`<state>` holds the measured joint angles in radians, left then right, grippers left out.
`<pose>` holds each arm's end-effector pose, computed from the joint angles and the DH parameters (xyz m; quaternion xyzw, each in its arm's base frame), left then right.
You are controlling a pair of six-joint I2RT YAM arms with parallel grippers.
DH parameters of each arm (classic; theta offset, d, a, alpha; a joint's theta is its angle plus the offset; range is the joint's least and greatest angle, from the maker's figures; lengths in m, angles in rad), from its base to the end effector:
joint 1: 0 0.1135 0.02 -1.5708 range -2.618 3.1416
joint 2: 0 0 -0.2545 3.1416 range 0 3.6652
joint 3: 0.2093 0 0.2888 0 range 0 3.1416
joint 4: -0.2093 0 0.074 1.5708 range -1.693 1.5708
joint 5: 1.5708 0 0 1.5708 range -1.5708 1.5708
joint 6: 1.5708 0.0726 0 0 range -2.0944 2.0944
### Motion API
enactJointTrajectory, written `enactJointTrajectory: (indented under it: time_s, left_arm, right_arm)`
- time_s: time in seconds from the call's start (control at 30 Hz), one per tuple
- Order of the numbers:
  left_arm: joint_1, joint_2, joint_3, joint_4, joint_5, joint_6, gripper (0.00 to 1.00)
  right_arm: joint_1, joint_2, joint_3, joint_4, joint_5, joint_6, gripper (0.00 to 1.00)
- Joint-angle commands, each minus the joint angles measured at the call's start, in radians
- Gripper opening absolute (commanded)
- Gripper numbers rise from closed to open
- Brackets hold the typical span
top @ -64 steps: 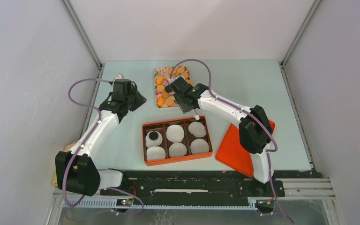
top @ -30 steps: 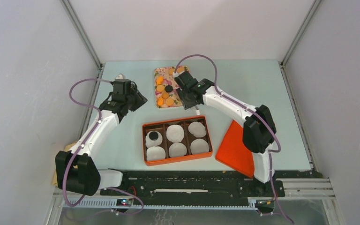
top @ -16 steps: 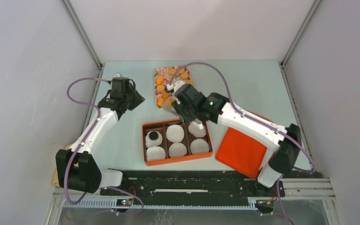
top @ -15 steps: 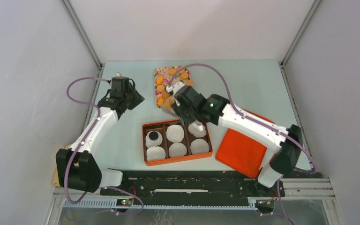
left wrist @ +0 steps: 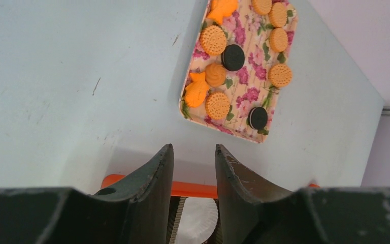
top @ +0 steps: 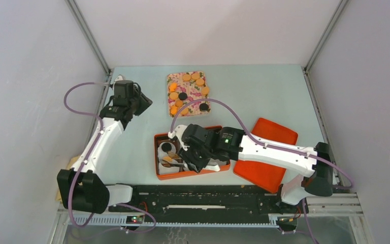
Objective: Pack the cookies
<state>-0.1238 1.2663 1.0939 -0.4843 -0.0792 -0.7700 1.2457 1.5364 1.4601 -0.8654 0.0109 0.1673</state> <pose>0.3463 -0.0373 0.2776 -0.3013 0.8447 -0.1585 0.4130 0.1233 0.3634 0.2876 -0.4868 0.8169 0.1969 0.2387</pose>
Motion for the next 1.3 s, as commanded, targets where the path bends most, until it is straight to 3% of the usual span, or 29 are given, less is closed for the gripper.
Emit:
enactJointTrajectory:
  time_s: [0.0,0.27,0.4,0.53,0.63,1.07,1.27]
  left_arm:
    - [0.004,-0.064,-0.036,0.010,-0.019,-0.010,0.41]
    - [0.004,-0.070,-0.049,0.010,-0.018,-0.001,0.41]
    - [0.004,-0.067,-0.049,0.012,-0.012,0.007,0.42]
    - [0.004,-0.065,-0.047,0.018,0.002,0.013,0.42]
    - [0.004,-0.075,-0.048,0.030,0.017,0.021,0.43]
    - [0.003,-0.111,-0.053,0.036,0.053,0.026,0.43]
    - [0.004,-0.117,-0.050,0.037,0.012,0.020,0.43]
  right_arm:
    - [0.017,0.046,-0.003,0.034,-0.036,0.022,0.19]
    - [0.019,0.120,0.024,0.034,-0.020,0.019,0.21]
    - [0.020,0.121,0.034,0.032,0.033,0.024,0.31]
    - [0.020,0.112,0.042,0.039,0.050,0.026,0.48]
    - [0.020,0.108,0.055,0.033,0.058,0.025,0.54]
    - [0.006,0.062,0.159,-0.013,0.192,-0.015,0.51]
    - [-0.123,0.038,0.187,-0.001,0.252,-0.028,0.51]
